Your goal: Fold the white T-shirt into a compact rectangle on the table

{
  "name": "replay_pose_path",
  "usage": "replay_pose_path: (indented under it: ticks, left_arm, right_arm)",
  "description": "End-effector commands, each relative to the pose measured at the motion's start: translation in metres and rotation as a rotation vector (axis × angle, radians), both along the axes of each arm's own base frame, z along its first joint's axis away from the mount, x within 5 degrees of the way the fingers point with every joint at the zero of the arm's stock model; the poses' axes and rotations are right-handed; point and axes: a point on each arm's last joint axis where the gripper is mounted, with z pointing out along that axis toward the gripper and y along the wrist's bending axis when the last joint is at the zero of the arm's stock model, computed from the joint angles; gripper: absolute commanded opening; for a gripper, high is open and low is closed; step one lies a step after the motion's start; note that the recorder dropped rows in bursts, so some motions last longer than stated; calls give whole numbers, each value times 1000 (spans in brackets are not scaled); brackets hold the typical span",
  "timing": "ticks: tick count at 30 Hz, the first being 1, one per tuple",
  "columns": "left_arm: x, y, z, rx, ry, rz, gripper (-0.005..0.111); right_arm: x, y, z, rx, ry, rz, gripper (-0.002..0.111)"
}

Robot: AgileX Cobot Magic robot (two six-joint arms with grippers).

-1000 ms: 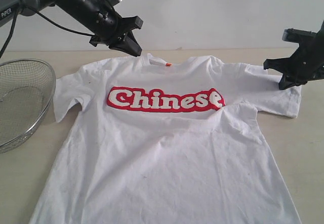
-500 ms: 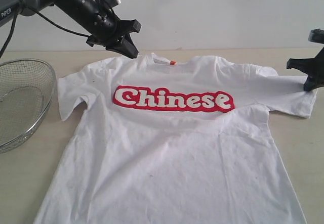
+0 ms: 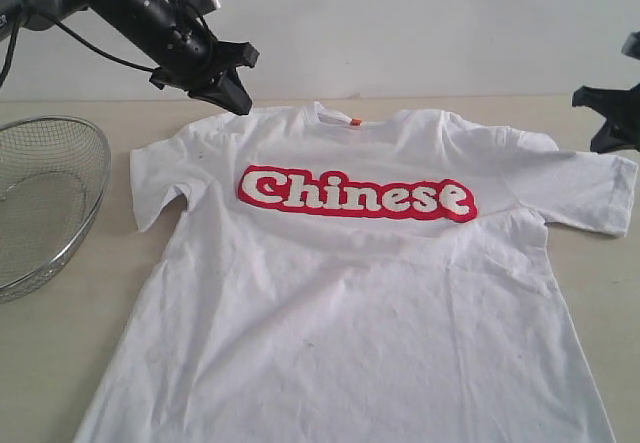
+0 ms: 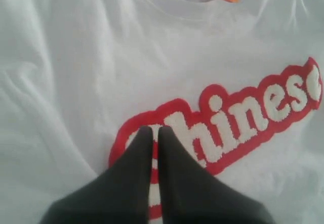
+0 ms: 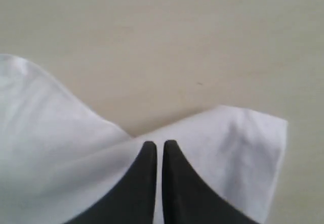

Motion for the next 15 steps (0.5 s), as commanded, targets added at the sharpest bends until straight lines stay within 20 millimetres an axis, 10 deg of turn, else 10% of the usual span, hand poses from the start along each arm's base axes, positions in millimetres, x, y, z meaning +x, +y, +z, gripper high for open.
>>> replay_pose_path:
  ticks: [1, 6, 15]
  left_arm:
    - [2, 13, 5, 0, -16, 10, 5]
    - [1, 39, -14, -8, 64, 62, 5]
    - [-17, 12, -41, 112, 123, -59, 5]
  right_arm:
    - [-1, 22, 40, 26, -77, 117, 0]
    - [-12, 55, 55, 30, -173, 141, 0]
    - [-47, 126, 44, 117, -151, 307, 0]
